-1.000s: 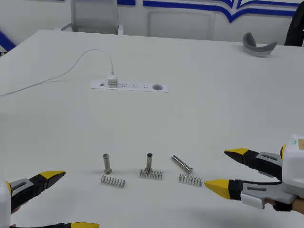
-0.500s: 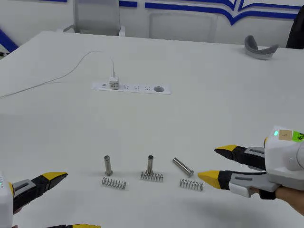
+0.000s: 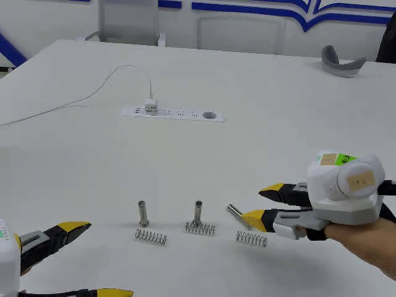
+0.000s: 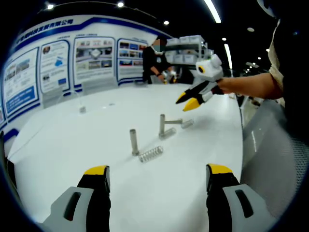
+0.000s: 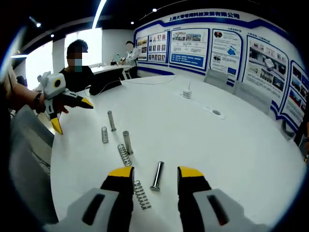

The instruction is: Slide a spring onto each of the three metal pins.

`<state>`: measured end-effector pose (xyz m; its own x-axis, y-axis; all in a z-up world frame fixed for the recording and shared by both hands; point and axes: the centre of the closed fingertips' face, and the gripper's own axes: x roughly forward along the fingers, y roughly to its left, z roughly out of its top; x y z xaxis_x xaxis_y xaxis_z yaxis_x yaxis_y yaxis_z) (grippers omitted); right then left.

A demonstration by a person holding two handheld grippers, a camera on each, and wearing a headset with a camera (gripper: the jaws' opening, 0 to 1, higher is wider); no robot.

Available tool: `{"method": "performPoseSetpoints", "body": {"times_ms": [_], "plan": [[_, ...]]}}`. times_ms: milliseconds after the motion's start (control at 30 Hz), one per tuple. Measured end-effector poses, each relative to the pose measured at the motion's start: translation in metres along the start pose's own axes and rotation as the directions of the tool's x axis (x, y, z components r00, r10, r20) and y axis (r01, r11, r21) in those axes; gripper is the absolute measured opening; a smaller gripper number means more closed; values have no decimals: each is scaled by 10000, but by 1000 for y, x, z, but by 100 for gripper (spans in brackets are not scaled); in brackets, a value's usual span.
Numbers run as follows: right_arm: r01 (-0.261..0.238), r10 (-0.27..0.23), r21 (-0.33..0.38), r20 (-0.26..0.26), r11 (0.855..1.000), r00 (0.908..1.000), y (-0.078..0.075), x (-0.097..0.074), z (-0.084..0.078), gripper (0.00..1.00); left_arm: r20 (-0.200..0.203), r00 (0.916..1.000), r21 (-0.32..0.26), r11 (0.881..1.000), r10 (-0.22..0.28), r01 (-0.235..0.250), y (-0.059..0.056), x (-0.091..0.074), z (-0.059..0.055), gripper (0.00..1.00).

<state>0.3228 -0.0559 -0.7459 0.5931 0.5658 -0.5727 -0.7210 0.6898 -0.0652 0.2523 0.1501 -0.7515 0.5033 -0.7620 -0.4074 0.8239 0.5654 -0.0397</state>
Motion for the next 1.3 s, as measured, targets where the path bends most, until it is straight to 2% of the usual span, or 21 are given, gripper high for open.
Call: {"method": "performPoseSetpoints", "body": {"times_ms": [367, 767, 1000, 1300], "plan": [[214, -210, 43, -750, 9998, 9970, -2, 20, -3, 30, 5, 10000, -51, 10000, 83, -83, 1, -1, -1, 82], [302, -280, 152, -1309, 9994, 9910, -5, 37, -8, 25, -14, 10000, -89, 9999, 64, -65, 0, -1, -2, 82], [497, -452, 196, -1861, 9986, 9815, -9, 47, -16, 20, -10, 10000, -121, 9999, 60, -60, 0, -1, -3, 81], [596, -521, 257, -2317, 9979, 9714, -10, 56, -22, 15, -46, 10000, -173, 9998, 72, -73, 0, -2, -5, 80]]}}
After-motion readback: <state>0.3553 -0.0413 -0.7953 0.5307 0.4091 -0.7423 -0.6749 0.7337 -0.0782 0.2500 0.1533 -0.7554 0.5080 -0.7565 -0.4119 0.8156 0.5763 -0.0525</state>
